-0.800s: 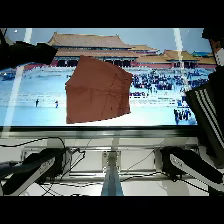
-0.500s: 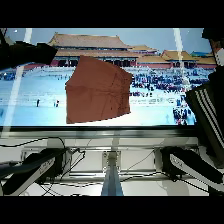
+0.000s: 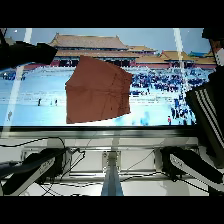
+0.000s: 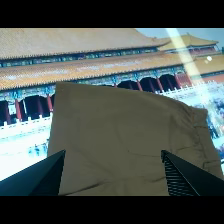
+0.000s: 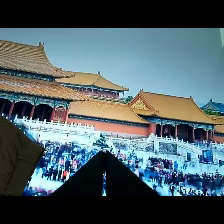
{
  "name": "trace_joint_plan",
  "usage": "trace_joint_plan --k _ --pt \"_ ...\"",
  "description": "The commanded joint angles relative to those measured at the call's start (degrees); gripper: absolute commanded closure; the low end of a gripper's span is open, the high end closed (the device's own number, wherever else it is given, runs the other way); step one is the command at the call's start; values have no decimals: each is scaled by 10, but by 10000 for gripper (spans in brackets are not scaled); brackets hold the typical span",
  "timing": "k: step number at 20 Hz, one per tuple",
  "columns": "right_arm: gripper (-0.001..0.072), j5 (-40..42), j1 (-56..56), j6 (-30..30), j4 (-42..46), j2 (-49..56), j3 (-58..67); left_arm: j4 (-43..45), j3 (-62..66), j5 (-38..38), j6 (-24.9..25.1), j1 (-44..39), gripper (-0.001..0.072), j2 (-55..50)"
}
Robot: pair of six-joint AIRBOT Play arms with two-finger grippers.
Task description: Fold the clothes and pants, and hang the long-sleeved shirts on hangers.
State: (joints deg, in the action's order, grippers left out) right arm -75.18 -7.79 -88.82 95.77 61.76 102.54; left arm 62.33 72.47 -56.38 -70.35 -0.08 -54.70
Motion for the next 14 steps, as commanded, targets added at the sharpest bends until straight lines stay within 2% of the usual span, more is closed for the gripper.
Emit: trace_joint_plan --k 1,4,5,7,11,12,13,14 --pt "674 7 0 23 13 3 1 -7 1 0 0 0 20 0" --pt "684 -65 38 111 31 28 -16 -5 1 0 0 1 19 0" --pt "694 -72 62 115 21 33 -42 -6 1 -2 0 1 20 0" --pt "694 -72 110 119 -53 35 -125 13 1 -2 0 2 21 1" --pt "693 -51 167 157 -290 36 -360 190 1 19 -8 3 22 1" --pt "616 -21 166 158 -348 36 -419 228 1 19 -30 3 22 0" --pt "332 16 162 158 -410 37 -480 258 1 14 -49 3 22 0" --pt "89 53 153 159 -455 40 -532 288 0 4 -65 3 22 0"
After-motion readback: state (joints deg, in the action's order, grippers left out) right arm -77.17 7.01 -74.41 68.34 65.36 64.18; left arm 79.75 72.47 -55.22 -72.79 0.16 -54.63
